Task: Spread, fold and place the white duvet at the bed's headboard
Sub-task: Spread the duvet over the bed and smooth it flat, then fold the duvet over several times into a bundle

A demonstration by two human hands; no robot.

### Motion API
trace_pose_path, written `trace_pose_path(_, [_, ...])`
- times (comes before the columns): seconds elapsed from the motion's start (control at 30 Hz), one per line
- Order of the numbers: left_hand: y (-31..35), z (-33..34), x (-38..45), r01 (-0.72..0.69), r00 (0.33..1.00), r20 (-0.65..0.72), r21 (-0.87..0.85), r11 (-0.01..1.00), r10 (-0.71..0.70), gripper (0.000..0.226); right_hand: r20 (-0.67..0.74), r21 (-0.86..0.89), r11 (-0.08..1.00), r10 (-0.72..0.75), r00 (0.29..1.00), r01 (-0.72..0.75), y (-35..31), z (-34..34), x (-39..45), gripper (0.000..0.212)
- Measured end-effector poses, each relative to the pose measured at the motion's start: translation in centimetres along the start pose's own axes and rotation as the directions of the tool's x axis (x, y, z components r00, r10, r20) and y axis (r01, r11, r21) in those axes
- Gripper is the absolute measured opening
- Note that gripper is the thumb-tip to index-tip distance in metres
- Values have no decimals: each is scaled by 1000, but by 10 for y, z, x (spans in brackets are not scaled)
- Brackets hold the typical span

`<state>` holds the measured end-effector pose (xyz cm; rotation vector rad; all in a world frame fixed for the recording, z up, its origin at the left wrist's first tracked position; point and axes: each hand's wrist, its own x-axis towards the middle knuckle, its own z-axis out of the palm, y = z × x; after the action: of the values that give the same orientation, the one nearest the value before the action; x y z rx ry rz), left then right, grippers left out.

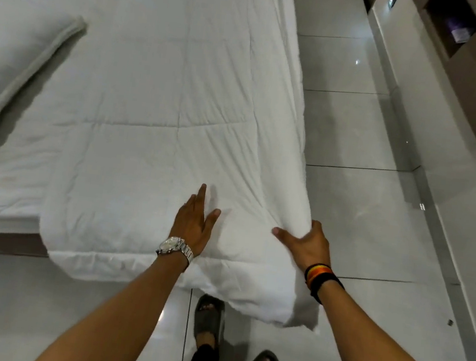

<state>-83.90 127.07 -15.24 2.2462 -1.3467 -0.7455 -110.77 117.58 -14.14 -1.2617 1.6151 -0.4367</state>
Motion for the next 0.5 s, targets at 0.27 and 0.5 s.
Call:
trace_pose_path(0.27, [-74,-8,-101,330,843,-250,-457,826,-475,84,-75,203,939,299,951,-279,63,9,-52,133])
trace_pose_path(0.5, [-175,29,-99,509,339,140,-859,56,-930,105,6,635,609,611,791,-475,118,133,-69,119])
